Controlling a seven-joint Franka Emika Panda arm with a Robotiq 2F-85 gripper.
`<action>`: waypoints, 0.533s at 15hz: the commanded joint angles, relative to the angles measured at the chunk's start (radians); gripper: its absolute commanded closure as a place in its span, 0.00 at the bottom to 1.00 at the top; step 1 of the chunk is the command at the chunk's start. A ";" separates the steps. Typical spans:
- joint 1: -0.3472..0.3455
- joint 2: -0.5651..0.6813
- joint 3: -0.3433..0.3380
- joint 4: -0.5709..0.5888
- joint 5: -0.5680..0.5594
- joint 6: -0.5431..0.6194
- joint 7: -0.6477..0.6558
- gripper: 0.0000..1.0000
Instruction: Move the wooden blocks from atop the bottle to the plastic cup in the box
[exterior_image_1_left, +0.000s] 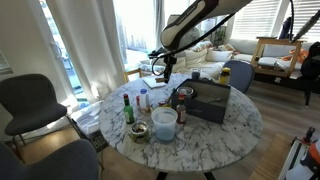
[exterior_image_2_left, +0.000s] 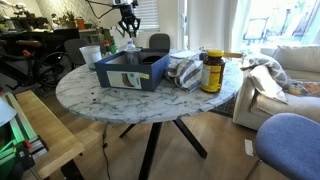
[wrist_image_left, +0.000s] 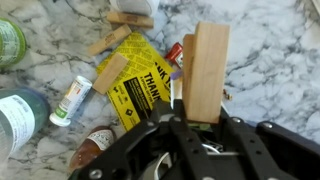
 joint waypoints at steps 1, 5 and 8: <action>0.005 -0.129 -0.010 -0.252 -0.045 0.133 0.211 0.93; 0.001 -0.111 -0.006 -0.274 -0.034 0.195 0.230 0.70; -0.020 -0.142 0.009 -0.298 -0.087 0.177 0.285 0.93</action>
